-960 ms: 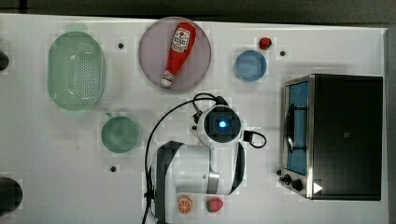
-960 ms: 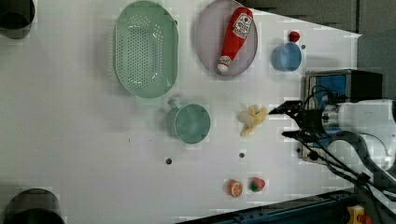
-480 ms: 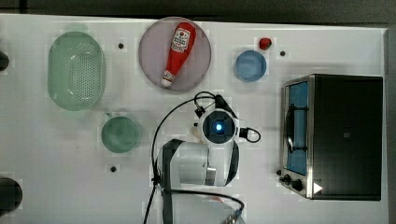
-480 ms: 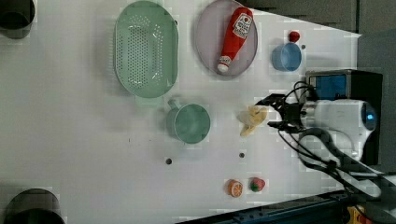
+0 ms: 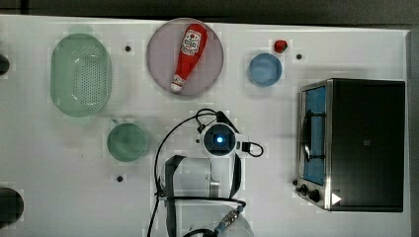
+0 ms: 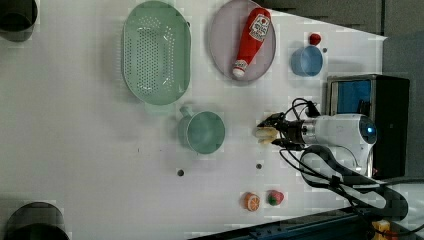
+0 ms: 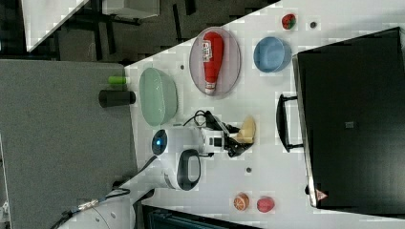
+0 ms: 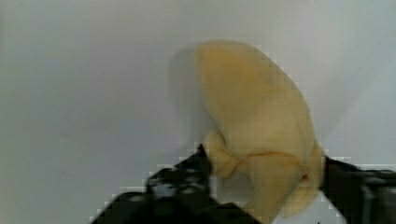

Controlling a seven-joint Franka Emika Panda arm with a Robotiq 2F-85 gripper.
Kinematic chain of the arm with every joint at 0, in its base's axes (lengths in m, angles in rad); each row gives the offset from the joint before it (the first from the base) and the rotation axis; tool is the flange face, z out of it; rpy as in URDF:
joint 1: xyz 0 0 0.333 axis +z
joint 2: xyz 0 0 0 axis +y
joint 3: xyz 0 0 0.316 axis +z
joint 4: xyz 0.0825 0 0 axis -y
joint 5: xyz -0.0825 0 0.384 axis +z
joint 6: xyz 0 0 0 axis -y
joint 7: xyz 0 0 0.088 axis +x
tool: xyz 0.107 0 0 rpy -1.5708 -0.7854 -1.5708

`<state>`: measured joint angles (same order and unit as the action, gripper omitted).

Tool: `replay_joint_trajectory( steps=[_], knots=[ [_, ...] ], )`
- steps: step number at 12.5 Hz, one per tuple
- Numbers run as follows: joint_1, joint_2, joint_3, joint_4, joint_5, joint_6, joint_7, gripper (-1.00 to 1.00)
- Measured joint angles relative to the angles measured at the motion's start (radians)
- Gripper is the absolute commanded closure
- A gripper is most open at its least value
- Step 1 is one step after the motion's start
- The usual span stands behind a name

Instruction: Pick Banana and place it in mug.

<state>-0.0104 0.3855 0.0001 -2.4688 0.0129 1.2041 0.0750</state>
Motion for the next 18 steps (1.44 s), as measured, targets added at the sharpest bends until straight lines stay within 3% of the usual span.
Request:
replay_joint_trajectory(
  steps=[2, 8, 13, 16, 18],
  knots=[
    [0.012, -0.004, -0.01, 0.006, -0.012, 0.016, 0.0, 0.45],
    [-0.023, -0.096, -0.032, -0.016, 0.022, -0.093, 0.0, 0.46],
    [-0.03, -0.473, -0.071, 0.109, 0.002, -0.582, 0.0, 0.46],
    [-0.031, -0.608, -0.061, 0.27, 0.013, -0.707, 0.0, 0.46],
    [-0.029, -0.689, -0.031, 0.258, 0.007, -0.769, 0.013, 0.46]
  ],
)
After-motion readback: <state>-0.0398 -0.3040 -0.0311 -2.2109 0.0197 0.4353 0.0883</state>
